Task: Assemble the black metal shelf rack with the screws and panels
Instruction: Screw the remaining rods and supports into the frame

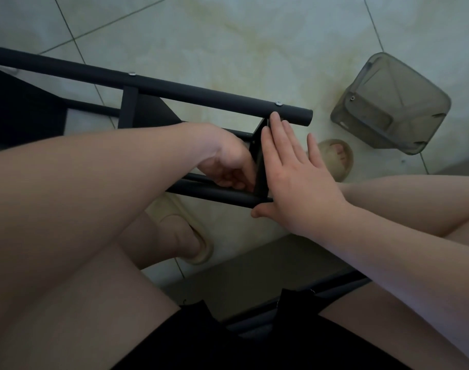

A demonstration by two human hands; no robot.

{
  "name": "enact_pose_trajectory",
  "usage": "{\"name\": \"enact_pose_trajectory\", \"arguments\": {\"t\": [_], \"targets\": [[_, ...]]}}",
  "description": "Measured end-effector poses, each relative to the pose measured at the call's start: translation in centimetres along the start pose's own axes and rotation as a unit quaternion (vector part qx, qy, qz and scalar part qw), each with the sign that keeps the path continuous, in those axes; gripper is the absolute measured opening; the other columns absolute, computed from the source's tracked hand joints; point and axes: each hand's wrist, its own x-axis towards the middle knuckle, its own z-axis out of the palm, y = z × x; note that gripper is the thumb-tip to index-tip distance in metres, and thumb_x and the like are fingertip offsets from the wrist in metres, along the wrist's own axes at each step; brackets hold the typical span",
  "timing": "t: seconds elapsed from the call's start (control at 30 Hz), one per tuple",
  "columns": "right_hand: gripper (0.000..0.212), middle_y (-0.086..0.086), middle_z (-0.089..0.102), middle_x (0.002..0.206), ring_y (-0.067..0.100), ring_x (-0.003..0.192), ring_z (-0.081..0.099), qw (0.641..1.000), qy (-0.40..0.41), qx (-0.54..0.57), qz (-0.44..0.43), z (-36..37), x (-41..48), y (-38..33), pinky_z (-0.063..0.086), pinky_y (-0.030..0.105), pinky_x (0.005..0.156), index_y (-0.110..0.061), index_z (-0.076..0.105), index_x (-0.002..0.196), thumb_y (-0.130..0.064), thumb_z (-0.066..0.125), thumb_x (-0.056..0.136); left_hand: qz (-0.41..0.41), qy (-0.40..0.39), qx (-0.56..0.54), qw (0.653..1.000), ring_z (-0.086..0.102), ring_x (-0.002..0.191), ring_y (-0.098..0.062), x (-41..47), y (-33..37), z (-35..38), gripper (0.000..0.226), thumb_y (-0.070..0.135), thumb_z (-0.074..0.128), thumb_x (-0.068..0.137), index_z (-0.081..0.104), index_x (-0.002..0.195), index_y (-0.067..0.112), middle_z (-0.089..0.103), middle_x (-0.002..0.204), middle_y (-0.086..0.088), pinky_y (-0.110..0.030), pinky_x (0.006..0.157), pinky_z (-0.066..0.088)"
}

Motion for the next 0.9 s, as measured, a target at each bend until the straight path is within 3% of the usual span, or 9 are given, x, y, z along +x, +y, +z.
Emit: {"name": "enact_pose_trajectory", "arguments": {"t": [0.9], "targets": [[0.136, 0.015, -0.034, 0.163, 0.029, 0.154, -0.023, 1.0, -0.009, 0.005, 0.004, -0.16, 0.15, -0.13, -0.005, 0.053, 0.124, -0.003, -0.019, 0.157, -0.063, 0.075, 0.078, 0.007, 0.007, 0.073, 0.997, 0.058, 0.074, -0.012, 0.21, 0.68, -0.66, 0.01, 0.006, 0.063, 0.09, 0.07, 0.09, 0.013, 0.07, 0.075, 0.003, -0.023, 0.068, 0.043]]}}
